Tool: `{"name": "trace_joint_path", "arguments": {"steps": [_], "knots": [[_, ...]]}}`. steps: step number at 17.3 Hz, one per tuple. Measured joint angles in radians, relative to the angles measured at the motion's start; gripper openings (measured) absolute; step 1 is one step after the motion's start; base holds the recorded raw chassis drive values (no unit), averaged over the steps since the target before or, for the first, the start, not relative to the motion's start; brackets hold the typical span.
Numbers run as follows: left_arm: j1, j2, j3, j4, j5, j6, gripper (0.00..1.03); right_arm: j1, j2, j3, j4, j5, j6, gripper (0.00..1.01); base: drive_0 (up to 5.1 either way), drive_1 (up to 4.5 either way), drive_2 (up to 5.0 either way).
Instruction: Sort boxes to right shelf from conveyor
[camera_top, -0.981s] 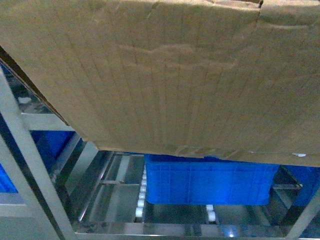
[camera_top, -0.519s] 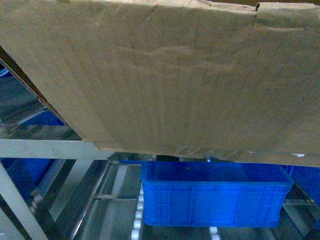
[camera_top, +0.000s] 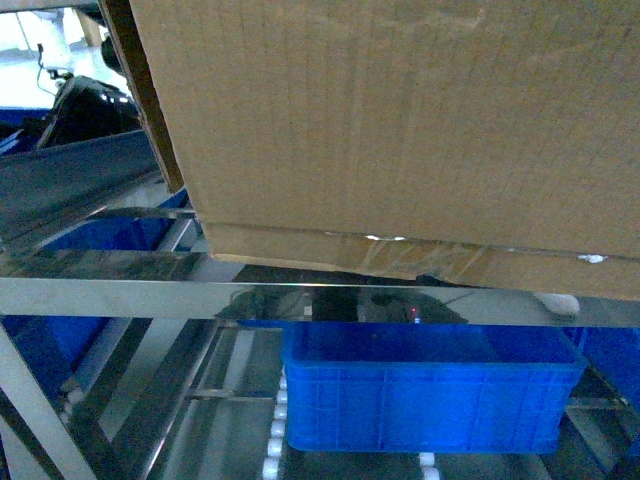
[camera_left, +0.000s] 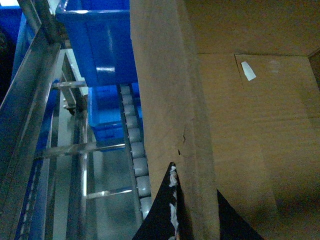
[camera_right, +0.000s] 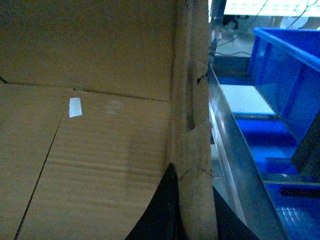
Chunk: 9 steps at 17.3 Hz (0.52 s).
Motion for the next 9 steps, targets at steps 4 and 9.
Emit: {"name": "trace_joint_path", "arguments": {"steps": [4, 9], "knots": [[0.016, 0.052, 0.098, -0.100, 0.049, -0.045, 0.03, -0.013, 0.084, 0.130, -0.108, -0.053, 0.029, 0.04, 0.0, 0.00, 0.0], [0.032, 0.138, 0.174, -0.152, 0.075, -0.085, 0.03, -0.011, 0.182, 0.282, -0.182, -0.062, 0.008, 0.04, 0.0, 0.00, 0.0]]}}
